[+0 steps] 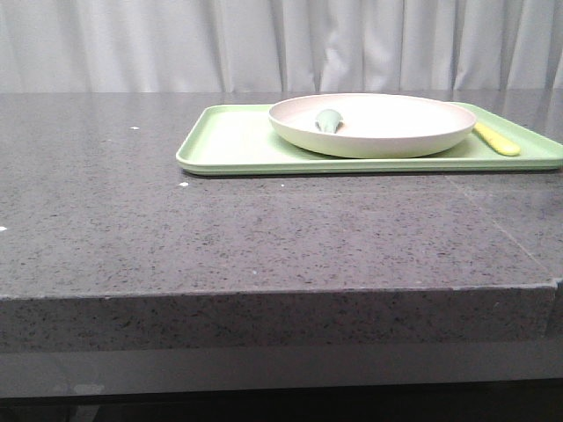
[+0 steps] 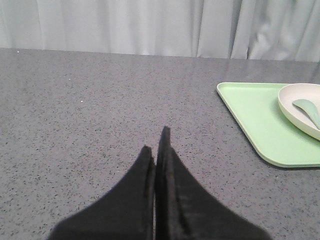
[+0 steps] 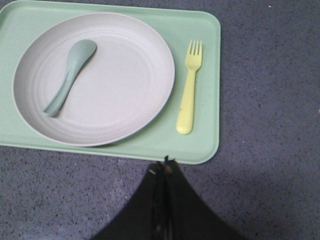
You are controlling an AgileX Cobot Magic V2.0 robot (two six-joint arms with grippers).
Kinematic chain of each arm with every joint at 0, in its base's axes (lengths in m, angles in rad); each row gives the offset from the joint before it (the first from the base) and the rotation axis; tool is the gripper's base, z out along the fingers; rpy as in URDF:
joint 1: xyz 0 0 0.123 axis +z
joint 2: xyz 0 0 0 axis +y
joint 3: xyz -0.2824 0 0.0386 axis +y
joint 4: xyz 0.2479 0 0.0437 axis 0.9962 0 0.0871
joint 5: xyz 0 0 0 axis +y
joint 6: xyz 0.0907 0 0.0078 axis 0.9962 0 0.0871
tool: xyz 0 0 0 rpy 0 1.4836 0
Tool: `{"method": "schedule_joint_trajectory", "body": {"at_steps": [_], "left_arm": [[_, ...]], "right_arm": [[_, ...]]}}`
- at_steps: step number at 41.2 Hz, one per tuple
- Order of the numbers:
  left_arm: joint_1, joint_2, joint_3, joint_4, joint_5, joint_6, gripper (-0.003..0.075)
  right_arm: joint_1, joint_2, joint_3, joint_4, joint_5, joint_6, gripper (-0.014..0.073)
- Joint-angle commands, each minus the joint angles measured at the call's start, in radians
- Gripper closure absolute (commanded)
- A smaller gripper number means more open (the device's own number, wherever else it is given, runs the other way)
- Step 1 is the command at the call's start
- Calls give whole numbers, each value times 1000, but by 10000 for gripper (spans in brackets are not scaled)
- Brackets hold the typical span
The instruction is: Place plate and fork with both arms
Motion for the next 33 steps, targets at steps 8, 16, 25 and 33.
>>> {"method": "schedule_joint_trajectory", "body": {"at_steps": [8,16,25,33], "left_arm": [[2,5,-30,3,-84,-2,738],[2,5,-30,3,-84,-2,738],[2,5,-30,3,-84,-2,738],[2,5,-30,3,-84,-2,738]], "right_arm": [[1,-378,383,-23,-348,-9,706],[1,-630,600,-24,-443,-9,711],[1,-827,713,-24,-505,-9,711],[1,-860,719,-24,-506,-9,711]]}}
